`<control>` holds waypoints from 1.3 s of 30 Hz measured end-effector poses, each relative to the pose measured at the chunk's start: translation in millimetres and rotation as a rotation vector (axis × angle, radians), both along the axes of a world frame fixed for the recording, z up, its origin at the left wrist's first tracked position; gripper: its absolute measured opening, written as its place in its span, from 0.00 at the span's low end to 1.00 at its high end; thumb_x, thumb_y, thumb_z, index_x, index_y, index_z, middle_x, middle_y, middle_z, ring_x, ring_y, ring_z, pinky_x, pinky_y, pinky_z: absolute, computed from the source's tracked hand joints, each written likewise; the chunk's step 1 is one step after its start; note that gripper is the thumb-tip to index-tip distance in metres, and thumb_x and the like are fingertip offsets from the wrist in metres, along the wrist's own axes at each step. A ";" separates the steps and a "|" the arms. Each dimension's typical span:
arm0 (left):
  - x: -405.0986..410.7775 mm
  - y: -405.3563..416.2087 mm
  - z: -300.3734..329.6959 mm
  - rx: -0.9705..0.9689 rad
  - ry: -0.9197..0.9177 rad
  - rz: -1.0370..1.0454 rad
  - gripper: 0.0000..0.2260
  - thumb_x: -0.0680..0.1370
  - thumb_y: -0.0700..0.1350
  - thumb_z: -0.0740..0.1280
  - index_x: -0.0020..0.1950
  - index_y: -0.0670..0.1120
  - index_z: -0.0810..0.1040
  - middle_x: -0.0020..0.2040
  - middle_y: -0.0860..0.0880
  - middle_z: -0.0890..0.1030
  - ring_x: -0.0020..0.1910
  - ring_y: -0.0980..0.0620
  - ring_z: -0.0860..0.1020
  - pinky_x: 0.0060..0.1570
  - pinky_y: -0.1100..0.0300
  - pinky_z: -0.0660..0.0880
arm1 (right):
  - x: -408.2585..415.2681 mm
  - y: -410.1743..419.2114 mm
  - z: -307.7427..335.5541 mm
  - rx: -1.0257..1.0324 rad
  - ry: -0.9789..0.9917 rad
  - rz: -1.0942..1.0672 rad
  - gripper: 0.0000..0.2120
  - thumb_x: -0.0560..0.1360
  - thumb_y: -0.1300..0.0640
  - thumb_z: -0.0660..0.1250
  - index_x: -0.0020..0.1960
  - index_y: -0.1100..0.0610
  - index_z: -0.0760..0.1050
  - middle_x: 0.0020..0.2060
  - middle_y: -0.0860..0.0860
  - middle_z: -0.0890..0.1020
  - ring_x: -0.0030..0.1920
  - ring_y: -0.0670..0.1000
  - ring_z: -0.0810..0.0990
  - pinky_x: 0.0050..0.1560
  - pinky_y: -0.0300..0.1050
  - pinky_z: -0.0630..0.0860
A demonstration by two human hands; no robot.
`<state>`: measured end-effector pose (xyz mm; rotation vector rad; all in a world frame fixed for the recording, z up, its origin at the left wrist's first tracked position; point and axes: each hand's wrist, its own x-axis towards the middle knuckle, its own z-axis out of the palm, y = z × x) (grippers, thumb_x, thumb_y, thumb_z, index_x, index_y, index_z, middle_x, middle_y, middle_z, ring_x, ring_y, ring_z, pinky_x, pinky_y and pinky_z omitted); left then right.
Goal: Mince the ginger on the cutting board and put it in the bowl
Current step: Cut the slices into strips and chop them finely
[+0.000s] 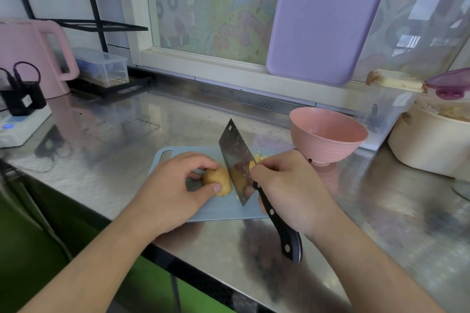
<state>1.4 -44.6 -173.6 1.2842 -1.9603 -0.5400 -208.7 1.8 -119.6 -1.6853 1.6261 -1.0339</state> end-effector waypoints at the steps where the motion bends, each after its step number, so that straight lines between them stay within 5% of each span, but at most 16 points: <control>1: -0.4 0.9 0.4 0.004 0.006 0.009 0.13 0.75 0.51 0.77 0.57 0.64 0.82 0.57 0.68 0.81 0.55 0.65 0.80 0.60 0.57 0.79 | -0.8 0.4 0.8 0.006 -0.006 -0.007 0.17 0.76 0.57 0.63 0.36 0.69 0.76 0.19 0.53 0.75 0.23 0.52 0.69 0.32 0.46 0.69; 6: -1.1 4.6 2.1 0.037 -0.010 0.035 0.16 0.73 0.55 0.78 0.58 0.65 0.79 0.58 0.68 0.79 0.56 0.66 0.79 0.59 0.61 0.78 | -1.1 1.7 1.3 0.022 -0.051 -0.085 0.17 0.76 0.60 0.63 0.31 0.68 0.70 0.19 0.53 0.74 0.22 0.52 0.69 0.31 0.43 0.67; 14: -3.2 4.0 2.8 0.022 -0.076 0.053 0.17 0.73 0.58 0.78 0.58 0.65 0.76 0.56 0.68 0.79 0.56 0.68 0.77 0.50 0.72 0.71 | 11.4 2.0 -11.5 0.023 0.096 -0.158 0.16 0.72 0.53 0.62 0.35 0.67 0.71 0.29 0.61 0.82 0.29 0.57 0.74 0.34 0.54 0.78; 17: -3.8 4.4 2.7 0.009 -0.088 0.072 0.17 0.73 0.59 0.77 0.58 0.64 0.76 0.55 0.68 0.78 0.55 0.69 0.76 0.47 0.74 0.70 | 7.4 -1.6 -12.0 -0.001 0.146 -0.192 0.17 0.73 0.53 0.62 0.33 0.66 0.69 0.25 0.58 0.77 0.28 0.52 0.69 0.29 0.49 0.72; 24: -0.4 3.0 0.2 0.063 0.010 0.060 0.18 0.72 0.56 0.79 0.58 0.64 0.78 0.55 0.67 0.79 0.55 0.68 0.77 0.56 0.67 0.75 | -1.3 -1.3 -3.7 -0.018 0.041 -0.140 0.16 0.71 0.54 0.62 0.36 0.68 0.71 0.28 0.65 0.76 0.27 0.52 0.67 0.33 0.48 0.67; 39: -0.4 -0.4 -1.4 0.019 -0.014 0.024 0.17 0.73 0.54 0.78 0.59 0.66 0.80 0.57 0.68 0.80 0.56 0.68 0.78 0.61 0.61 0.78 | 2.3 1.3 6.1 0.114 -0.113 0.018 0.16 0.78 0.62 0.64 0.35 0.71 0.69 0.23 0.55 0.70 0.26 0.53 0.65 0.35 0.50 0.62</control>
